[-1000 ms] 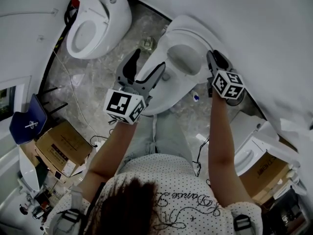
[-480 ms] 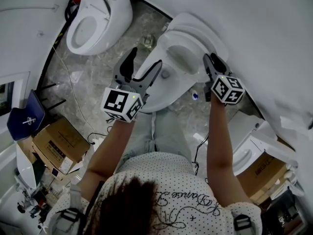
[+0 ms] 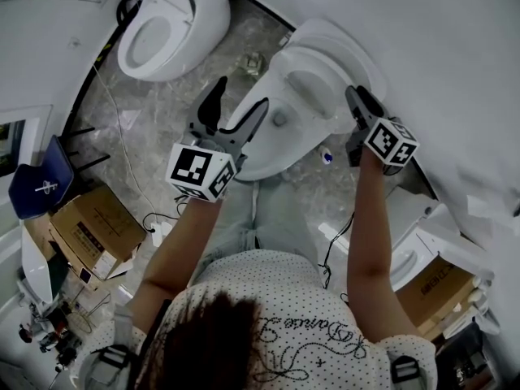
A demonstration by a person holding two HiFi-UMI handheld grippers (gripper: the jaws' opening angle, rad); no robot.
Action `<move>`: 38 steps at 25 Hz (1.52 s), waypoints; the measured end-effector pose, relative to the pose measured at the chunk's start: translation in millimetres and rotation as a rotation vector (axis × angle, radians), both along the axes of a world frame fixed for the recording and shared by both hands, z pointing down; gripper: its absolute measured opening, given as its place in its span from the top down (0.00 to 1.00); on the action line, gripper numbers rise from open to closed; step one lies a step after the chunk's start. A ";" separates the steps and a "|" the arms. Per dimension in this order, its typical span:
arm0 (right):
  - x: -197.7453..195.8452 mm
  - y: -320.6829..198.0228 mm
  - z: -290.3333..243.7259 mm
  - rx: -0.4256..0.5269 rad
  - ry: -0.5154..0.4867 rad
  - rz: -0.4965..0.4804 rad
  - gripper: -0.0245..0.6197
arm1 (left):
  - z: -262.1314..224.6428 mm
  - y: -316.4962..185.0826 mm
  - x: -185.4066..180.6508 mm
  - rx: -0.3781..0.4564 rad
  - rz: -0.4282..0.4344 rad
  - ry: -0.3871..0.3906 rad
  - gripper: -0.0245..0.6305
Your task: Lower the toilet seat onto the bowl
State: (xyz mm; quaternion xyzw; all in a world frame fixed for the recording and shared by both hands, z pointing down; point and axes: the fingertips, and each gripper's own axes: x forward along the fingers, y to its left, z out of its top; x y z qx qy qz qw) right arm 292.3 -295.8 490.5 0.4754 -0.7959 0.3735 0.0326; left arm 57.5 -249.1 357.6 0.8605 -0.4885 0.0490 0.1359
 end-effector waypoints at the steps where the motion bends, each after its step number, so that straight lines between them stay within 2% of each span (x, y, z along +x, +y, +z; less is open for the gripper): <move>1: -2.0 3.5 -0.4 0.000 -0.006 0.000 0.72 | 0.2 3.8 -3.1 0.000 -0.006 -0.001 0.43; 4: -9.3 15.0 0.9 0.006 0.001 -0.002 0.79 | 1.3 15.6 -11.6 0.002 -0.021 -0.006 0.43; 13: -40.3 48.9 0.6 -0.007 0.100 -0.113 0.79 | -2.3 47.9 -29.8 0.013 -0.041 -0.005 0.43; 19: -62.0 73.7 3.3 -0.008 0.150 -0.115 0.79 | 2.4 64.4 -56.4 0.009 -0.033 0.007 0.43; 25: -86.0 102.3 5.7 -0.025 0.201 -0.080 0.79 | 10.2 81.8 -105.8 -0.005 -0.017 0.022 0.43; 32: -126.7 151.3 21.1 -0.030 0.245 0.007 0.80 | 22.1 104.1 -161.9 -0.016 0.031 0.015 0.43; 38: -150.8 182.9 35.7 -0.010 0.350 0.081 0.80 | 27.8 120.7 -192.4 -0.022 0.086 0.013 0.43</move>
